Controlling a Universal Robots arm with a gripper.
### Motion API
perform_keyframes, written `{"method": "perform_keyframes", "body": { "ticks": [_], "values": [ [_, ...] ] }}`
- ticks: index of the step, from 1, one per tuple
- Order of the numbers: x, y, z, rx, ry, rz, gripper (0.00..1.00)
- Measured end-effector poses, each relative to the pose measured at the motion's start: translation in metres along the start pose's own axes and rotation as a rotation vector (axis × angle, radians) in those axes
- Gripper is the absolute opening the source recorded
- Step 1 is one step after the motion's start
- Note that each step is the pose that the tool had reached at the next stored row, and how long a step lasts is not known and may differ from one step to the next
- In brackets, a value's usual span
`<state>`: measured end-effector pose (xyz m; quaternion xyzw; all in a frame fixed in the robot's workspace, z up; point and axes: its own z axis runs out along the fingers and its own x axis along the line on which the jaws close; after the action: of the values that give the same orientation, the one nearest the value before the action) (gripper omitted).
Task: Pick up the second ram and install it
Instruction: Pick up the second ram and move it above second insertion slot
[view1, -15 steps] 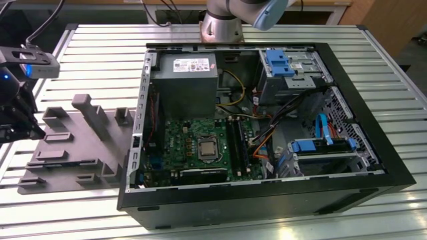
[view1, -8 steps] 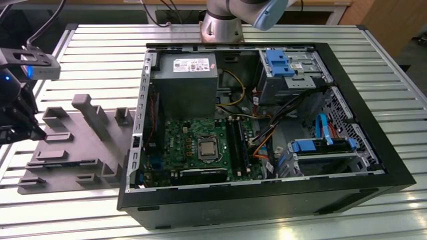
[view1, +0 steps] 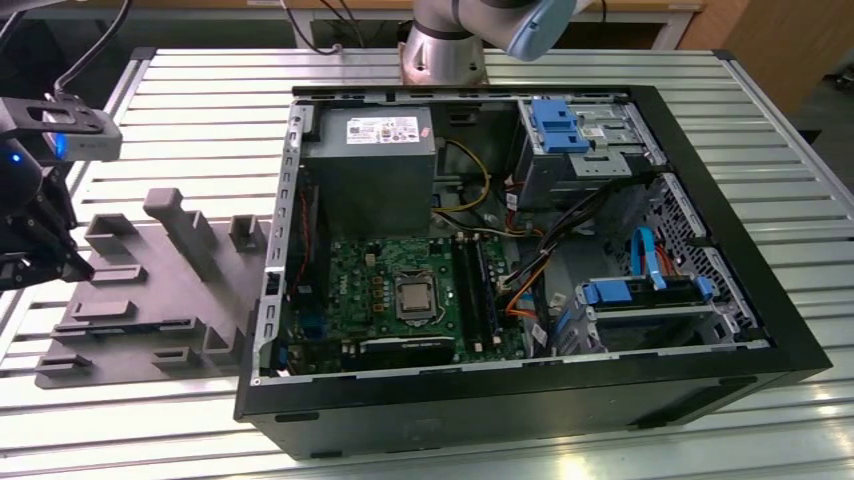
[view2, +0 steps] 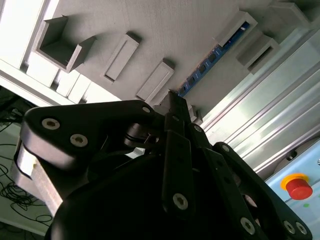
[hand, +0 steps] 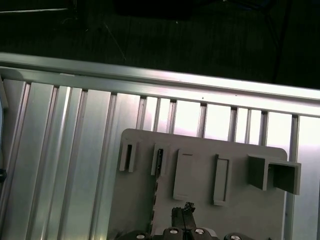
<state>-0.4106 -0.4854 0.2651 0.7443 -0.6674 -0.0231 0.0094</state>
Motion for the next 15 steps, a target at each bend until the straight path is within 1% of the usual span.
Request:
{"method": "perform_keyframes", "body": {
  "ticks": [5,15],
  "values": [
    [0.0013,0.0000,0.0019,0.0000,0.0000,0.001,0.11],
    [0.0082,0.0006,0.0065,0.0002,-0.0004,0.010,0.11]
  ]
}}
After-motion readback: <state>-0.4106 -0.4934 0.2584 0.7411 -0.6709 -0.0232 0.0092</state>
